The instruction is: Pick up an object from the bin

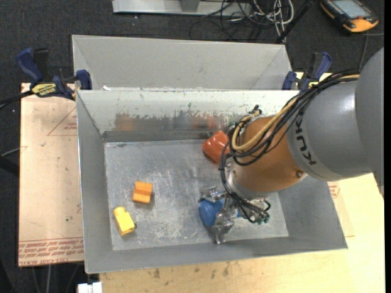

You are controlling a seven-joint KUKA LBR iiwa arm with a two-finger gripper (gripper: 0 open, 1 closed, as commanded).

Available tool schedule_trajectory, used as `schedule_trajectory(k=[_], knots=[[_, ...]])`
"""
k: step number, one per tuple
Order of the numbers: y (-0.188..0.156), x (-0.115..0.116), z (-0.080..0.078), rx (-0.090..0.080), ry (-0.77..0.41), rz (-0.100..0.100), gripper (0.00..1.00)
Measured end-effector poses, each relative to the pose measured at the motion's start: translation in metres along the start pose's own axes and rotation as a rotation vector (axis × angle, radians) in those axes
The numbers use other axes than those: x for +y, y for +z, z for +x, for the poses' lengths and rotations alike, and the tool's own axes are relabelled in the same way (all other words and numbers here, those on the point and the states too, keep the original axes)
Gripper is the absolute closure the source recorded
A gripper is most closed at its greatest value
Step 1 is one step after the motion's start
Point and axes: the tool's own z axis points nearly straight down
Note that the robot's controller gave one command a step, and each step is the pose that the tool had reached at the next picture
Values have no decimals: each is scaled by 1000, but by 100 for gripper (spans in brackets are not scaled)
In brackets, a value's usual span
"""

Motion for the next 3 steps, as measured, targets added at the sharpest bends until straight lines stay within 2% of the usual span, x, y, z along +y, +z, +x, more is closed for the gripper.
schedule_trajectory(k=[1, 2, 3], knots=[[-117, 4, -3, 7, 132, 0, 100], [-117, 4, -3, 7, 133, 0, 100], [-150, 13, -3, 9, 114, 0, 100]])
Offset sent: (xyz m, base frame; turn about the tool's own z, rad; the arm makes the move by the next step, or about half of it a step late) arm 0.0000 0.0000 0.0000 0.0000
